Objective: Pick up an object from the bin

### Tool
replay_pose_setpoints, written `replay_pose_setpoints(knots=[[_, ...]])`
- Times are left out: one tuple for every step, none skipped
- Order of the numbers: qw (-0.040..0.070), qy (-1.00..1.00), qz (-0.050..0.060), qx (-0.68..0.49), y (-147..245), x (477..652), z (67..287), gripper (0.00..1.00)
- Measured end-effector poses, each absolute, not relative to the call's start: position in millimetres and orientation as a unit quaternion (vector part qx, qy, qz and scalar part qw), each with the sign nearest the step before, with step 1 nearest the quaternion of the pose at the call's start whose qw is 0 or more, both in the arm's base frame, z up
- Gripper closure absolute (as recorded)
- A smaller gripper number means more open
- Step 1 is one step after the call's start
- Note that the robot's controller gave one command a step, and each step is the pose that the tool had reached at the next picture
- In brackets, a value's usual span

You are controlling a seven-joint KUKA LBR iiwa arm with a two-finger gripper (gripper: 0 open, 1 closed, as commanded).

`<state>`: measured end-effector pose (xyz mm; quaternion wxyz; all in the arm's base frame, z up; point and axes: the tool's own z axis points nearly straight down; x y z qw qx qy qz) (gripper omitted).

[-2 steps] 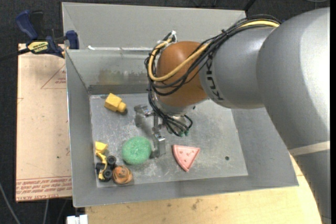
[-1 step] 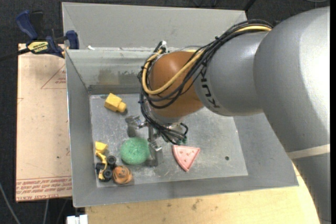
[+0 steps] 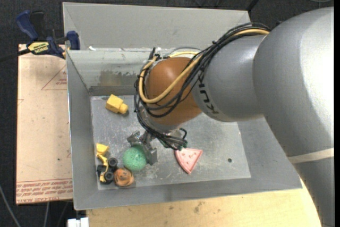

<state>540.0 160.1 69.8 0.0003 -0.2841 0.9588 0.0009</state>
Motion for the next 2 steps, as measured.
replay_pose_setpoints(knots=[[0.0, 0.959, 0.001, -0.284, 160.0, 540.0, 69.8, 1.0], [0.004, 0.962, 0.001, -0.274, 159.3, 536.4, 231.5, 1.0]])
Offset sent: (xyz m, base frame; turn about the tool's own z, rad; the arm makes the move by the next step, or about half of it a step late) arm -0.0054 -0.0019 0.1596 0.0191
